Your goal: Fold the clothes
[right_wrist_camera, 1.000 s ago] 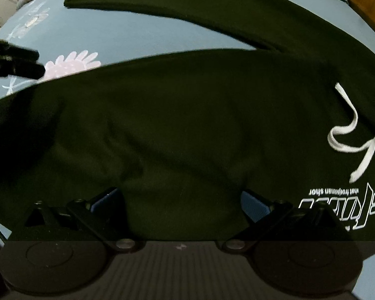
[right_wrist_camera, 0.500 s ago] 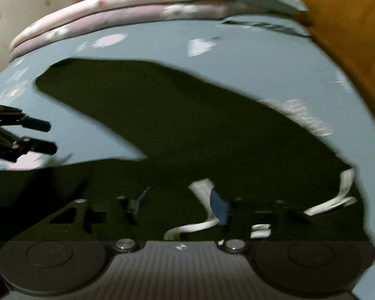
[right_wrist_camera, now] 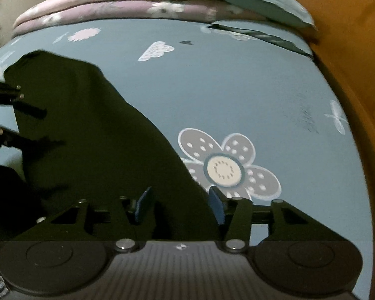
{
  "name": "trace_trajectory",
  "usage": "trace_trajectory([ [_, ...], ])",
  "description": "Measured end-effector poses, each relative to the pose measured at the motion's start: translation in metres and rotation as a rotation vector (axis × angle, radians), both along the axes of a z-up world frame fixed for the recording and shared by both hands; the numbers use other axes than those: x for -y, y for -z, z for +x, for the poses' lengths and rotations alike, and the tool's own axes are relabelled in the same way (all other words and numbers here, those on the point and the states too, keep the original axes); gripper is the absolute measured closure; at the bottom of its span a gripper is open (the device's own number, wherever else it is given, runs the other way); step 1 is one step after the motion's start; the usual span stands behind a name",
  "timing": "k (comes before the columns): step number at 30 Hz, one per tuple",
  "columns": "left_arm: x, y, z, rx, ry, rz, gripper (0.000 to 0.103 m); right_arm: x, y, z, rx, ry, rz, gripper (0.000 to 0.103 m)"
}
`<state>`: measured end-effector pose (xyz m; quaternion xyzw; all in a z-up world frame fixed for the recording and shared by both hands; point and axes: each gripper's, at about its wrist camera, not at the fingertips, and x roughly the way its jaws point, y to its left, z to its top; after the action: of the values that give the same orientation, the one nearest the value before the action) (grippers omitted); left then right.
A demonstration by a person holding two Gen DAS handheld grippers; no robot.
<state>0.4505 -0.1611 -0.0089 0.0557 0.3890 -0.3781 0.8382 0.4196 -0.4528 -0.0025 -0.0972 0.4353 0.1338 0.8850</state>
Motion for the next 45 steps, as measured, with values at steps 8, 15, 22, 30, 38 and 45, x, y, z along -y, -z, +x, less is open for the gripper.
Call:
trace_trajectory([
  [8,0.013,0.004,0.015,-0.007,-0.007,-0.006,0.034,-0.024,0.002,-0.008,-0.005,-0.112,0.013,0.095],
  [15,0.017,-0.009,0.016,0.005,0.019,-0.097,0.034,-0.067,-0.009,-0.053,0.022,-0.176,-0.061,0.093],
  [22,0.028,-0.015,0.019,-0.002,0.051,-0.185,0.034,-0.113,0.021,-0.078,-0.049,-0.239,-0.126,0.08],
  [30,0.059,0.029,0.02,-0.055,0.094,-0.073,0.034,-0.111,-0.005,-0.087,-0.033,-0.2,-0.065,0.078],
  [38,0.058,0.047,0.012,-0.061,0.095,-0.005,0.034,-0.048,-0.051,-0.059,0.064,-0.027,0.026,0.067],
  [45,0.054,0.051,0.003,-0.03,0.108,0.003,0.033,-0.022,0.008,-0.016,-0.11,0.026,0.109,0.059],
])
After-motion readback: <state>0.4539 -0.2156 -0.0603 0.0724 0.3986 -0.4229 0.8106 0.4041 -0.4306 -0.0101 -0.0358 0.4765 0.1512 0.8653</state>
